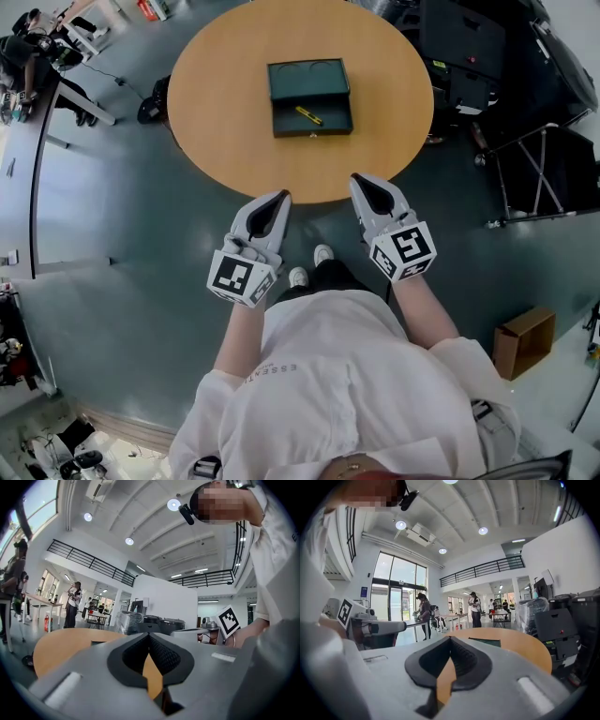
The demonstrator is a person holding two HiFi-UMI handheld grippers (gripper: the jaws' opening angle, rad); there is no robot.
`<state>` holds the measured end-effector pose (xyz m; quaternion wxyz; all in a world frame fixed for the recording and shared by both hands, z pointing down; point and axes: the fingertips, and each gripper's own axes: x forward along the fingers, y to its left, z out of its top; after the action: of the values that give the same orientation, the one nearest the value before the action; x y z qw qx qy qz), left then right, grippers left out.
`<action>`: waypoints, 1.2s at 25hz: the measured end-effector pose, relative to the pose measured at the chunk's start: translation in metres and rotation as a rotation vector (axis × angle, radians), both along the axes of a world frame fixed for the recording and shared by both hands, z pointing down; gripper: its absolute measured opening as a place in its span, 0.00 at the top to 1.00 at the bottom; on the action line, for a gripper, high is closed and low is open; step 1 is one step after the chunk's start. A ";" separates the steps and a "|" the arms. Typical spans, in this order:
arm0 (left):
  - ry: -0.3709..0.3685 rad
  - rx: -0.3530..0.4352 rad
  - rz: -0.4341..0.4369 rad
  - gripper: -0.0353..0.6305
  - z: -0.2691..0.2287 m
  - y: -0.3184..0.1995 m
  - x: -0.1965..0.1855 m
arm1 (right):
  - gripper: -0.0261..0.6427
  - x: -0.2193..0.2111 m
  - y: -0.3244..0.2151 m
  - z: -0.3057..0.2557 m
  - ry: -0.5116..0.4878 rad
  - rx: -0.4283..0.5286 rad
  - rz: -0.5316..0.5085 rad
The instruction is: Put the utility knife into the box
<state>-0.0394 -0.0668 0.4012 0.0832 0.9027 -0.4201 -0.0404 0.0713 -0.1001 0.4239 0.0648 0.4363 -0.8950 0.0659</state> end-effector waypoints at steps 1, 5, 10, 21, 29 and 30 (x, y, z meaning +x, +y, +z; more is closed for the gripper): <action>0.001 0.000 0.001 0.94 0.000 0.006 -0.005 | 0.97 -0.005 0.007 0.000 0.007 0.006 0.002; -0.003 0.003 0.019 0.94 -0.001 0.029 -0.014 | 0.97 -0.016 0.030 0.001 0.013 0.013 0.024; -0.007 0.026 0.025 0.94 -0.006 0.046 -0.020 | 0.97 -0.024 0.051 0.002 0.024 0.022 0.032; -0.002 0.048 0.001 0.94 -0.010 0.055 -0.022 | 0.97 -0.027 0.064 -0.004 0.053 0.036 0.004; -0.034 0.089 0.019 0.94 -0.021 0.058 -0.012 | 0.97 -0.022 0.065 -0.017 0.070 0.077 0.002; -0.035 0.088 0.019 0.94 -0.022 0.058 -0.012 | 0.97 -0.022 0.066 -0.016 0.070 0.076 0.003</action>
<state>-0.0517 -0.0089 0.3790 0.0364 0.9100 -0.4109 -0.0421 0.0489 -0.0346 0.4076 0.0794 0.4418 -0.8935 0.0164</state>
